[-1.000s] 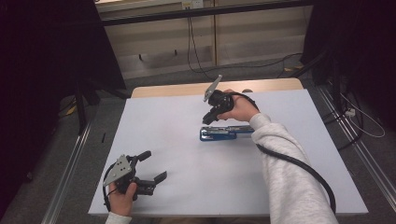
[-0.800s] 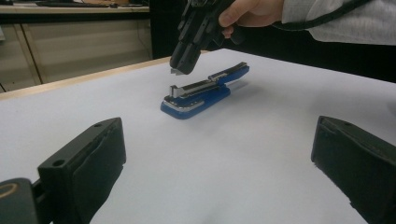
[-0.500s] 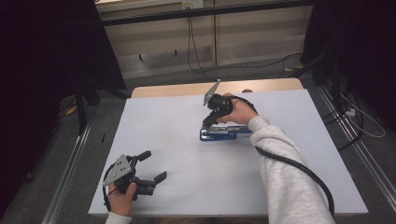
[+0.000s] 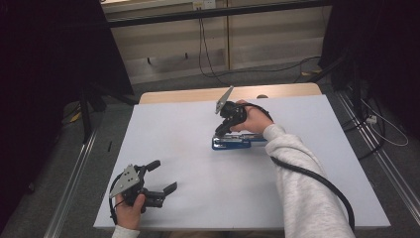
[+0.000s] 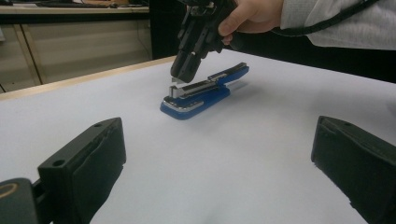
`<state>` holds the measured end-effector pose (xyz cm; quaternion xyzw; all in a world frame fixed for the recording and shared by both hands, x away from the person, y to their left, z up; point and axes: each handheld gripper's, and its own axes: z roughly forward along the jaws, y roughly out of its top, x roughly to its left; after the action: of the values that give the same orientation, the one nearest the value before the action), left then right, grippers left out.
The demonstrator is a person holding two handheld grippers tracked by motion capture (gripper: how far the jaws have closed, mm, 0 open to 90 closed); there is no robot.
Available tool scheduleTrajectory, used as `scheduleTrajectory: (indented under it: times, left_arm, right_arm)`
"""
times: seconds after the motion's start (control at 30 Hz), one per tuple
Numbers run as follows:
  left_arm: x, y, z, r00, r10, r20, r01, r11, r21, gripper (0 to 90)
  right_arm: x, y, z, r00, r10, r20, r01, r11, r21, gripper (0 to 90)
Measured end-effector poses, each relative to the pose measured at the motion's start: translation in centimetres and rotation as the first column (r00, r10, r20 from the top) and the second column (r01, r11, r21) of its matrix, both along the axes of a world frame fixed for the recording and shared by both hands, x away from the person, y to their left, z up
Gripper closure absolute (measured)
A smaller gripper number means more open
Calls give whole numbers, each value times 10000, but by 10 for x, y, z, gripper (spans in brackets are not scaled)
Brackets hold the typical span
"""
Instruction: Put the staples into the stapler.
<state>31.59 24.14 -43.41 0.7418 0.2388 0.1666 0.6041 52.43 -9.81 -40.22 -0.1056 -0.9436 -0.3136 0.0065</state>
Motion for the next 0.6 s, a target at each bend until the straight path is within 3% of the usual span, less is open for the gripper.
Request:
scheduleTrajectory:
  times: [0.6]
  left_arm:
    - [0, 0, 0, 10000, 11, -29, -11, 10000, -6, 31]
  right_arm:
    - [0, 0, -4, 9999, 137, -79, -138, 9998, -127, 784]
